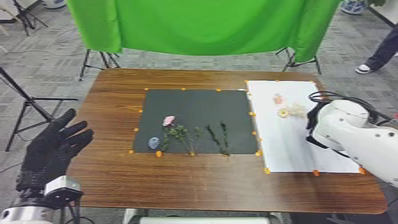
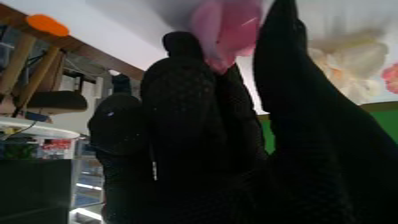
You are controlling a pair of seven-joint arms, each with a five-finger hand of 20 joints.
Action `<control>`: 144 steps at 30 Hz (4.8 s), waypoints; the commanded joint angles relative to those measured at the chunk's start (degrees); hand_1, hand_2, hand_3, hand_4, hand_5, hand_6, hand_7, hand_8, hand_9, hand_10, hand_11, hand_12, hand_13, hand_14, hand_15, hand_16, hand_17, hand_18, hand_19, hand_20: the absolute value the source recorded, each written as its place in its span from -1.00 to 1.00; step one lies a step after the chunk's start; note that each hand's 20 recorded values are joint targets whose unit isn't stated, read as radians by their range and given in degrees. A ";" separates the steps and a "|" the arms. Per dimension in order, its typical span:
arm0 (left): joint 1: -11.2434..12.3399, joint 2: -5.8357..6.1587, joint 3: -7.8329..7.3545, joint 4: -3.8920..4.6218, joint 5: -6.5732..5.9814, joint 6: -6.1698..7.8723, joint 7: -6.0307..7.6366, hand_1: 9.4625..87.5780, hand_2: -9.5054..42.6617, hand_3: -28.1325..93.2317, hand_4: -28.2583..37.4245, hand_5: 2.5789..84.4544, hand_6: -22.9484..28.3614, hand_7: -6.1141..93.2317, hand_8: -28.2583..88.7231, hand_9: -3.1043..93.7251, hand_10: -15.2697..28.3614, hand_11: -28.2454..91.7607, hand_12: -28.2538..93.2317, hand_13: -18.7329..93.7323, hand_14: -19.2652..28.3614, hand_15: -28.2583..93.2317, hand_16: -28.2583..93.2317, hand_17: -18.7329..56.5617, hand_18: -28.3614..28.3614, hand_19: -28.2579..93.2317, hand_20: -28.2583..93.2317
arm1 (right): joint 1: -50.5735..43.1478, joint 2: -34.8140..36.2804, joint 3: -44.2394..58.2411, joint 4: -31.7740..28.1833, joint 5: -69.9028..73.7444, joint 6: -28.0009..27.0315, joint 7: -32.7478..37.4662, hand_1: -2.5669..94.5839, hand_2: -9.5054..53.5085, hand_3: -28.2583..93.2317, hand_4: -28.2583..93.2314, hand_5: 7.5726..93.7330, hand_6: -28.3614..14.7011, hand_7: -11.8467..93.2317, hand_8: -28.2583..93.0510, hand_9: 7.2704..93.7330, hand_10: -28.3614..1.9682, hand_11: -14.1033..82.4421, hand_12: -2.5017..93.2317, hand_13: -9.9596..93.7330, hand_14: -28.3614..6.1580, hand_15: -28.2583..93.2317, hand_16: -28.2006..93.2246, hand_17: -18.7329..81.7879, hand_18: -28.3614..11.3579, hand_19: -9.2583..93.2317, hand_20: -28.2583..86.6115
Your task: Arrange flowers
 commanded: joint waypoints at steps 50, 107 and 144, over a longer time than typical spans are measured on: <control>4.62 0.49 -3.47 -0.93 -1.39 1.42 1.28 -0.47 -0.38 0.51 -0.73 -0.17 0.28 -0.71 -0.64 -0.25 0.65 -0.07 -0.34 -0.28 0.99 0.41 -0.73 -0.67 1.00 0.39 -0.54 | 9.35 -28.91 -16.86 -10.13 -13.32 10.27 -14.57 0.32 -1.00 0.70 -1.00 0.72 0.27 -0.32 -0.43 0.99 0.35 -0.57 -0.28 0.90 0.73 0.60 -0.25 0.59 -0.21 1.00 0.23; 0.46 0.27 -1.83 0.35 -0.17 -0.25 -2.23 -0.47 -0.39 0.51 -0.73 -0.16 0.28 -0.71 -0.64 -0.26 0.64 -0.07 -0.34 -0.28 0.98 0.41 -0.73 -0.67 1.00 0.39 -0.54 | 9.29 -34.16 -20.07 -8.24 -13.95 -1.62 -8.23 0.03 -1.00 0.73 -0.92 0.31 0.28 -0.45 -0.70 0.56 -0.16 -0.30 -0.58 0.73 0.32 0.63 -0.29 0.45 -0.43 1.00 0.13; 3.97 0.85 0.31 -0.38 -1.66 1.81 1.89 -0.47 -0.39 0.52 -0.72 -0.16 0.28 -0.71 -0.63 -0.25 0.65 -0.07 -0.34 -0.27 0.98 0.41 -0.74 -0.67 1.00 0.39 -0.54 | 14.32 -21.32 -14.00 -13.29 -9.06 0.72 -13.50 -0.19 -0.79 0.71 -0.88 0.14 0.14 -0.52 -0.69 0.24 -0.44 -0.35 -0.63 0.54 0.02 0.67 -0.33 0.35 -0.46 1.00 -0.02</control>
